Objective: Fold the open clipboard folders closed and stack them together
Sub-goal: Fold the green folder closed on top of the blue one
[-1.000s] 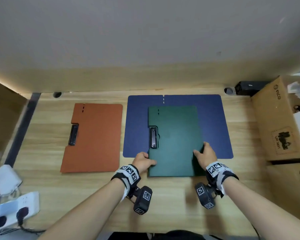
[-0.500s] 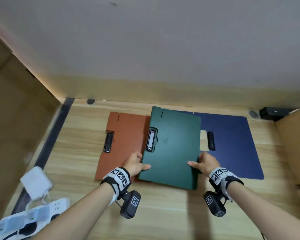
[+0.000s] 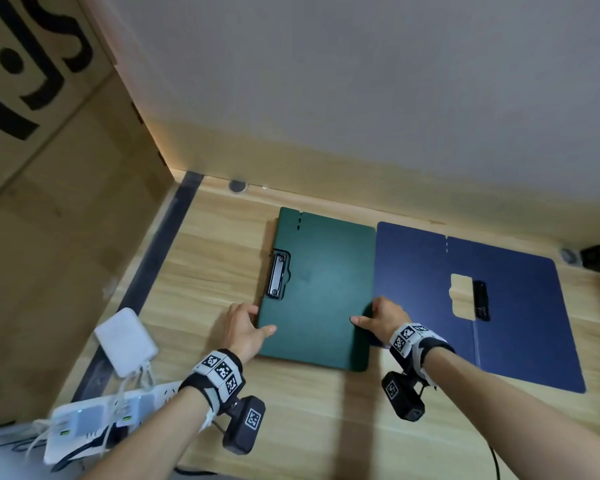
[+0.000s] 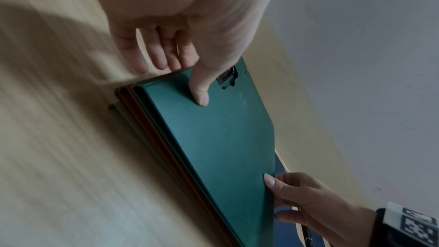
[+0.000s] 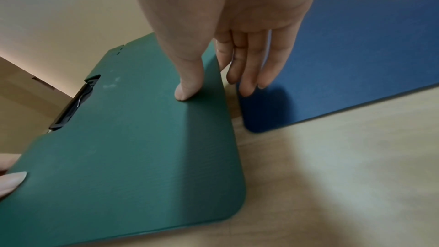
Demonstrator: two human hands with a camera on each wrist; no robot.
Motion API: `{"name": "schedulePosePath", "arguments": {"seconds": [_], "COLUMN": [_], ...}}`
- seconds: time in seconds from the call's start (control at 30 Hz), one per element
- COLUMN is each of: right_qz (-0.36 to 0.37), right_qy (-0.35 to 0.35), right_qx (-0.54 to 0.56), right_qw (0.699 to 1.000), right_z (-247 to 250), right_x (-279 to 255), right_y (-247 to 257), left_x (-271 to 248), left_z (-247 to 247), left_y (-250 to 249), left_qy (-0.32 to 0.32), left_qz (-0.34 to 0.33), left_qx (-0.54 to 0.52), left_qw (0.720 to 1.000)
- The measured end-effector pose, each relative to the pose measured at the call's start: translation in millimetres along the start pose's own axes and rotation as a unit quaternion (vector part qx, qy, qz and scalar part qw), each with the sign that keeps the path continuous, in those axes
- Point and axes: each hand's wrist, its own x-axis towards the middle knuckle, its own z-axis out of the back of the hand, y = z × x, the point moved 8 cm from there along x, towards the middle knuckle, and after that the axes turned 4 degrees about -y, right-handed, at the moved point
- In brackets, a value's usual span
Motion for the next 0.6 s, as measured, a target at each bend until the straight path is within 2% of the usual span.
{"name": "schedulePosePath", "arguments": {"seconds": [0.3, 0.6], "right_qz": [0.012, 0.016], "right_qy": [0.002, -0.014], "right_qx": [-0.069, -0.082], "right_qw": [0.998, 0.996], "right_z": [-2, -13], "right_x": [13, 28], "right_y": [11, -2], "left_x": [10, 8], "left_z": [-10, -9], "left_y": [4, 4], "left_qy": [0.002, -0.008], "left_qz": [-0.002, -0.019], "left_qx": [-0.108, -0.137], "left_qw": [0.994, 0.99]}}
